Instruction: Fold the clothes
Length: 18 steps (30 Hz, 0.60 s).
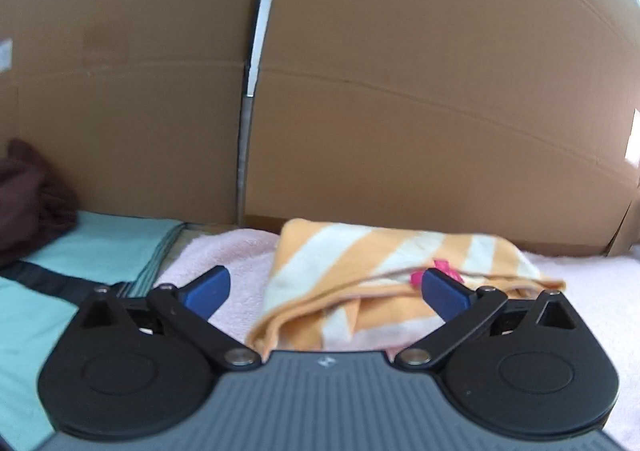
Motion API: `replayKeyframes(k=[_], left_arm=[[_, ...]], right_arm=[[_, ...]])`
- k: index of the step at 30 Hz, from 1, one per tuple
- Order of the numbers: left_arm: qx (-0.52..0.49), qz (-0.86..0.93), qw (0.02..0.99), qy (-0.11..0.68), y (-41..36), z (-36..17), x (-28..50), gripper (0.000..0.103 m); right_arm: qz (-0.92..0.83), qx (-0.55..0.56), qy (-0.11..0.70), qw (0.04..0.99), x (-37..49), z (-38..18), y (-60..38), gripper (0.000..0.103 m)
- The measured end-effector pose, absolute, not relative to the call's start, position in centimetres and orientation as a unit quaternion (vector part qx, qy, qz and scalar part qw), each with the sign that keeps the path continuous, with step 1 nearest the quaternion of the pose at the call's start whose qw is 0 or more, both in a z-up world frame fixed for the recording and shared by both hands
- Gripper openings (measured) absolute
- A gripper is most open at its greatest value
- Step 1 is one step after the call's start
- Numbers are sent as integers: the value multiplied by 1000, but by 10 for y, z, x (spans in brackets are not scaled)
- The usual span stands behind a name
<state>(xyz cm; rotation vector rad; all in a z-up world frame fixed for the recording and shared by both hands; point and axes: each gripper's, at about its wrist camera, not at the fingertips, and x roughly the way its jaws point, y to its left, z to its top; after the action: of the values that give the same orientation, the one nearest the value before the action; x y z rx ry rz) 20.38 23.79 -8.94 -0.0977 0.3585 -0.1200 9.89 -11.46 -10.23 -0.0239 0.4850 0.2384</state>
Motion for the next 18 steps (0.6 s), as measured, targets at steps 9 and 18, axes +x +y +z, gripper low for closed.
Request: replayKeyframes(k=[9,18], left_arm=[[-30,-64,972,222,115,-67,125,102],[-60,-119,957,258,9,-79,93,102]], right_arm=[[97,38,250,963,94,-100,-133,70],[-46,46,235,970,45,-87,-205,98]])
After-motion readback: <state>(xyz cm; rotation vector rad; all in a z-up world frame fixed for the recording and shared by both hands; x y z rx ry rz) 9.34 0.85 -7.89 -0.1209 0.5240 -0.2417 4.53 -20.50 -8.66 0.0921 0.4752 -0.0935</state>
